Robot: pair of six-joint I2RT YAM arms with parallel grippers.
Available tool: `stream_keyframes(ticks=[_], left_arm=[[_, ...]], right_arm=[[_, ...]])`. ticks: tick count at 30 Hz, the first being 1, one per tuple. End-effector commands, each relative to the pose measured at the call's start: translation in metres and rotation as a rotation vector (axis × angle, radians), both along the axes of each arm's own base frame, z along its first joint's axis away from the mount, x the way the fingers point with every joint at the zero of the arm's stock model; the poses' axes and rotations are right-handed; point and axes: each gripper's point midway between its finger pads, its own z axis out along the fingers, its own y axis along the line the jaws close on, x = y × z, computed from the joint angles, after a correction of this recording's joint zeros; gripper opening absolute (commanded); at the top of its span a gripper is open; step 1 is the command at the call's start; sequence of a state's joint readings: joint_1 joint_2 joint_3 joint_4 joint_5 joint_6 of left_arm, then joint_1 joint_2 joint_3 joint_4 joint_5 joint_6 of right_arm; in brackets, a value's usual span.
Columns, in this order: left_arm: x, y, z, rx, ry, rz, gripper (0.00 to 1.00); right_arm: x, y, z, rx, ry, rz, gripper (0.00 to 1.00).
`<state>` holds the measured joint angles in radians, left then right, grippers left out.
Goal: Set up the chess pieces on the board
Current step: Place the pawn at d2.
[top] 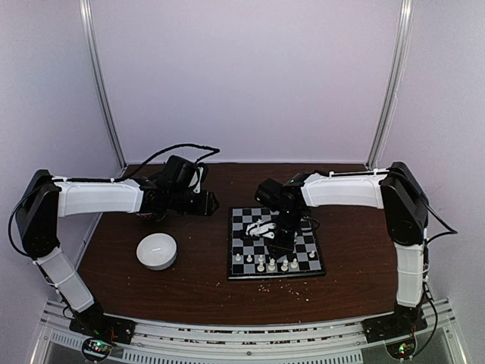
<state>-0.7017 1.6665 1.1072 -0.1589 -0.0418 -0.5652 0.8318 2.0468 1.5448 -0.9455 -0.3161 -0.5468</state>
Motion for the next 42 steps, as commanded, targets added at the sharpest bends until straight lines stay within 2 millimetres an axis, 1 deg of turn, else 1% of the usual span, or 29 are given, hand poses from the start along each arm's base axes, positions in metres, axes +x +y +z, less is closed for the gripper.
stream_keyframes(ticks=[1, 7, 15, 22, 25, 27, 29, 34, 38, 40, 42], left_arm=[[0.005, -0.001, 0.014, -0.014, -0.033, 0.001, 0.46], [0.004, -0.001, 0.012, -0.019, -0.027, 0.003, 0.46], [0.003, 0.0, 0.011, -0.023, -0.025, 0.005, 0.46], [0.002, 0.0, 0.009, -0.023, -0.022, 0.004, 0.46], [0.002, 0.001, 0.008, -0.023, -0.02, 0.006, 0.46], [0.001, 0.001, 0.01, -0.025, -0.022, 0.006, 0.46], [0.001, 0.001, 0.011, -0.023, -0.023, 0.004, 0.46], [0.001, 0.002, 0.013, -0.012, -0.023, 0.0, 0.46], [0.003, -0.001, 0.016, -0.01, -0.03, -0.012, 0.46], [0.003, -0.006, 0.018, -0.015, -0.032, -0.035, 0.46], [0.002, -0.012, 0.021, -0.024, -0.039, -0.068, 0.46]], right_arm=[[-0.001, 0.002, -0.005, -0.006, -0.001, 0.0, 0.16], [-0.001, 0.005, -0.006, -0.001, 0.009, -0.001, 0.14], [-0.003, 0.008, -0.007, -0.004, 0.008, 0.007, 0.13], [0.0, 0.008, -0.007, -0.005, -0.002, 0.001, 0.15], [0.001, 0.008, -0.001, -0.001, -0.018, -0.002, 0.17], [0.001, 0.009, 0.009, 0.018, -0.025, -0.001, 0.19], [0.001, 0.011, 0.024, 0.044, -0.035, -0.003, 0.22], [0.008, 0.009, 0.066, 0.111, -0.085, -0.019, 0.25], [0.016, 0.002, 0.101, 0.178, -0.098, -0.049, 0.26], [0.025, -0.006, 0.113, 0.21, -0.114, -0.078, 0.26], [0.042, -0.019, 0.115, 0.219, -0.139, -0.127, 0.26]])
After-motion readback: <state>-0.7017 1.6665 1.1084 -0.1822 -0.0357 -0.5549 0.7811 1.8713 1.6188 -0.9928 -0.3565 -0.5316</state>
